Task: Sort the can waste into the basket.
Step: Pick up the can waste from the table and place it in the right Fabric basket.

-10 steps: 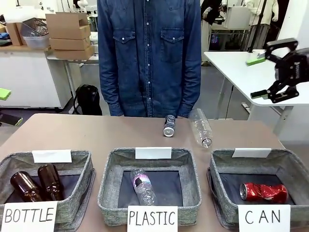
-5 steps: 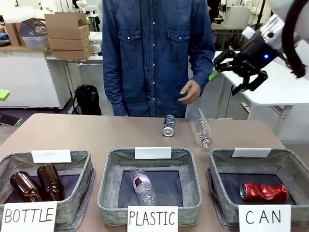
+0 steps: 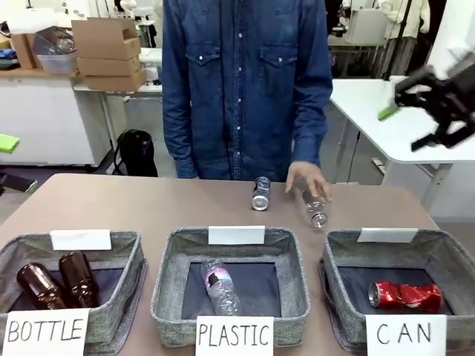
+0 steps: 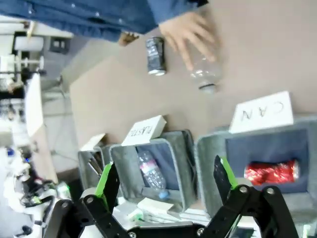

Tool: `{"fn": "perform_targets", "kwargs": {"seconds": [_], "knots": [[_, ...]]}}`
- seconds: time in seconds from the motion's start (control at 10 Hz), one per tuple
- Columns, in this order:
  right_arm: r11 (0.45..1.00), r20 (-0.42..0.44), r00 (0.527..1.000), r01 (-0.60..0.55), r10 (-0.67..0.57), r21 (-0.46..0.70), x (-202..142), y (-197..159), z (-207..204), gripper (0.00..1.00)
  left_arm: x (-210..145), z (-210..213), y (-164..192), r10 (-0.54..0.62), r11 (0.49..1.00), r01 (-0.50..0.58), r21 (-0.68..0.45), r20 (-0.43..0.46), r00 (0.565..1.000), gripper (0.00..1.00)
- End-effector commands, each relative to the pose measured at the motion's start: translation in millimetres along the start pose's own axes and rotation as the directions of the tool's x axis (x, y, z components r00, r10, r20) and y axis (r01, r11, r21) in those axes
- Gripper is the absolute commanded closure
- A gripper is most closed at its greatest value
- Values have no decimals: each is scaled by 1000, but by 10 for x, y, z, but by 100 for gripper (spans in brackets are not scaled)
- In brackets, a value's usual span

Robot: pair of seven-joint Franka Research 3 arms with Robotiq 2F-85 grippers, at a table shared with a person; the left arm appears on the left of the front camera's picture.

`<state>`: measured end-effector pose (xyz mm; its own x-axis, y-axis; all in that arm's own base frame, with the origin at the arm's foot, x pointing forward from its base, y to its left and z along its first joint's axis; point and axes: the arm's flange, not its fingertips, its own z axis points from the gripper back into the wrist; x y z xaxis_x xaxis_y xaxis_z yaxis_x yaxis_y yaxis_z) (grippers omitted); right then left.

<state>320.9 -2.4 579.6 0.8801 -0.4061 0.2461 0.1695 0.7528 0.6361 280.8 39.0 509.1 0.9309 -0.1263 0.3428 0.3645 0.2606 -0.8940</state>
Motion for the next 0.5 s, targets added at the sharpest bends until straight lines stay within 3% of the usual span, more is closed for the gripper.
{"fn": "perform_targets", "kwargs": {"seconds": [0.0,0.3,0.4], "knots": [[999,96,995,32,-28,-42,-404,-279,193,0,-10,-1,-19,8,1000,-8,-5,-3,1000,0],[993,131,989,83,-71,-85,-455,-340,63,0,-10,-1,-19,8,1000,-8,-5,-3,1000,0],[994,117,993,44,-32,-99,-366,-243,-13,0,-10,-1,-19,8,1000,-8,-5,-3,1000,0]]}}
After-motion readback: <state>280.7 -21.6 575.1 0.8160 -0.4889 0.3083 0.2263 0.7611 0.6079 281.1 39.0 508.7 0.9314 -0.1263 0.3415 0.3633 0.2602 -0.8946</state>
